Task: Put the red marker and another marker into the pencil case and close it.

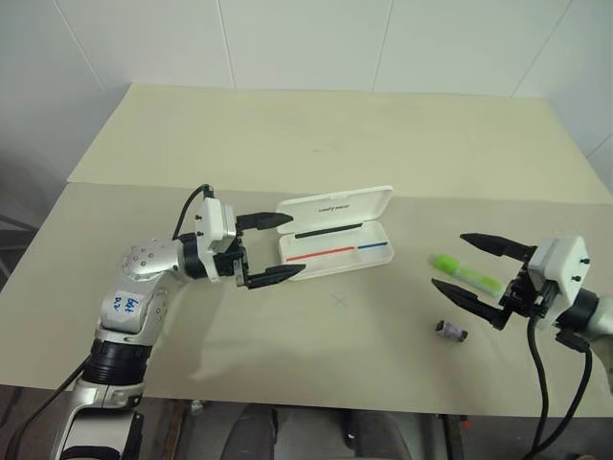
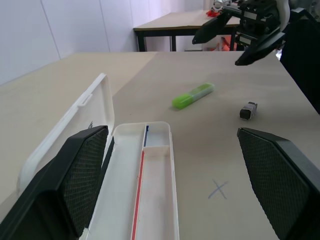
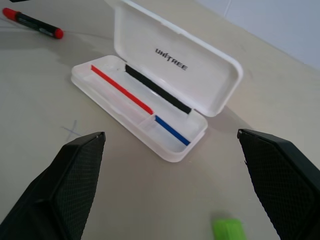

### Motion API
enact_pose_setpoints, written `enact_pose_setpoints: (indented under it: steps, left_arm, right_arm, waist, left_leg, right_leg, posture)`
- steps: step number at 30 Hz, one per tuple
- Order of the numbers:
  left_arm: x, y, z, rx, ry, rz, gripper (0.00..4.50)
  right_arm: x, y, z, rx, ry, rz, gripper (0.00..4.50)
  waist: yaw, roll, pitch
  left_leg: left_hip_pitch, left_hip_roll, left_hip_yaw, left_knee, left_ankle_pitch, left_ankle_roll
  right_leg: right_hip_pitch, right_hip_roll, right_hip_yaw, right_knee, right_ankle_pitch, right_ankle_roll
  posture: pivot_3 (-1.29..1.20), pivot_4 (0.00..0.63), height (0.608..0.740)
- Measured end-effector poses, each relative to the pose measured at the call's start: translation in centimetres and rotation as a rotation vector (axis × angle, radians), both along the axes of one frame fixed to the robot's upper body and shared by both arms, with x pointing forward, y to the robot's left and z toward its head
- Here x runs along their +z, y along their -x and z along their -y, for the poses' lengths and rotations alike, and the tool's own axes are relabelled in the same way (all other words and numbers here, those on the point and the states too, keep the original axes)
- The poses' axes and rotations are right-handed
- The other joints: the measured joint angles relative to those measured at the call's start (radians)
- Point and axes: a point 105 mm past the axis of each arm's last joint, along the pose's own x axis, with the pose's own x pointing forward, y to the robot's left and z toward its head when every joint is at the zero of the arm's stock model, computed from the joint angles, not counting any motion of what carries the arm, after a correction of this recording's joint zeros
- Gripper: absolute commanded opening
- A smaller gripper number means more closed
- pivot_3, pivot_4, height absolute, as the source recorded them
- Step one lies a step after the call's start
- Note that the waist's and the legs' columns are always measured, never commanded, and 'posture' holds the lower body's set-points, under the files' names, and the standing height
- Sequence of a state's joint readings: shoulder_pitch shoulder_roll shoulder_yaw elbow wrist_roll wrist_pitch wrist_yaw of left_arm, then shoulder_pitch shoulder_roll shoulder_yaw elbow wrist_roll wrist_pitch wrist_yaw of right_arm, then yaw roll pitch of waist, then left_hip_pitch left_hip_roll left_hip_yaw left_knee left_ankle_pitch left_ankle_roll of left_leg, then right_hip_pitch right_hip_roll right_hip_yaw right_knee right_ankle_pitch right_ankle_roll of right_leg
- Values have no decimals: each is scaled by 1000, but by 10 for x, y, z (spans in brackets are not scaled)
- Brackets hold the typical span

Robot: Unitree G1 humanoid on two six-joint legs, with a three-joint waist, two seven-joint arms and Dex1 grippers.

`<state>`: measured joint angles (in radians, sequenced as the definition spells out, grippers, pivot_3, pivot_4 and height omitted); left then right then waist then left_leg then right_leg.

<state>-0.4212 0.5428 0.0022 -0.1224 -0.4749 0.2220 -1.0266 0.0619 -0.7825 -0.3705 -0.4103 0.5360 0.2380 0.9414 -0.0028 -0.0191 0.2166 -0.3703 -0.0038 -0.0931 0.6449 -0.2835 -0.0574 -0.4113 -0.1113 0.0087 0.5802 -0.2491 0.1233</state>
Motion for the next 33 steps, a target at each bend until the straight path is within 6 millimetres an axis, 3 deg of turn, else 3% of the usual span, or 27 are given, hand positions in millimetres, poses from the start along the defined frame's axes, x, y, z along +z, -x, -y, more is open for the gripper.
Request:
enact_pose_setpoints:
  steps: [5, 11, 17, 21, 24, 28, 33]
  left_arm:
    - [2, 1, -1, 18, -19, 1, 4438]
    - [0, 2, -3, 38, -23, -5, 4438]
    - [-4, 3, -7, 55, -51, -9, 4438]
    - [-6, 1, -10, 72, -71, -8, 4438]
    - [-12, -4, -14, 94, -80, -30, 3862]
    - [-24, -10, -18, 121, -123, -43, 2508]
    - [-33, -9, -13, 102, -173, -41, 2508]
  right_arm:
    - [0, -9, -17, 76, -10, 4, 4500]
    - [-3, -12, -17, 90, -15, -11, 4500]
    - [10, -12, -32, 182, -25, 13, 4500]
    - [29, -3, -50, 270, -52, 46, 4500]
    - [30, 3, -57, 298, -52, 36, 4500]
    - [25, 3, -57, 294, -47, 18, 4500]
    - [20, 1, -61, 288, -61, 14, 4500]
  waist:
    - [3, 0, 0]
    - [5, 0, 0]
    - [2, 0, 0]
    - [2, 0, 0]
    - [2, 0, 0]
    - [4, 0, 0]
    - [3, 0, 0]
  left_leg:
    - [0, 0, 0, 1, 0, 0]
    - [-1, 0, 0, 0, 0, 0]
    - [0, 0, 0, 0, 0, 0]
    - [0, 0, 0, 0, 0, 0]
    - [-1, 0, 0, 0, 0, 0]
    - [-1, 0, 0, 0, 0, 0]
    - [-1, 0, 0, 0, 0, 0]
  right_leg:
    - [0, 0, 0, 1, 0, 0]
    - [0, 0, 0, -2, 0, 1]
    - [0, 1, 0, 0, 0, 0]
    - [0, 0, 0, 0, 0, 0]
    - [0, 0, 0, 0, 0, 0]
    - [0, 0, 0, -1, 0, 0]
    - [0, 0, 0, -1, 0, 0]
  posture:
    - [0, 150, 740]
    - [0, 150, 740]
    - [0, 150, 740]
    - [0, 150, 740]
    - [0, 150, 740]
    - [0, 150, 740]
    - [0, 150, 740]
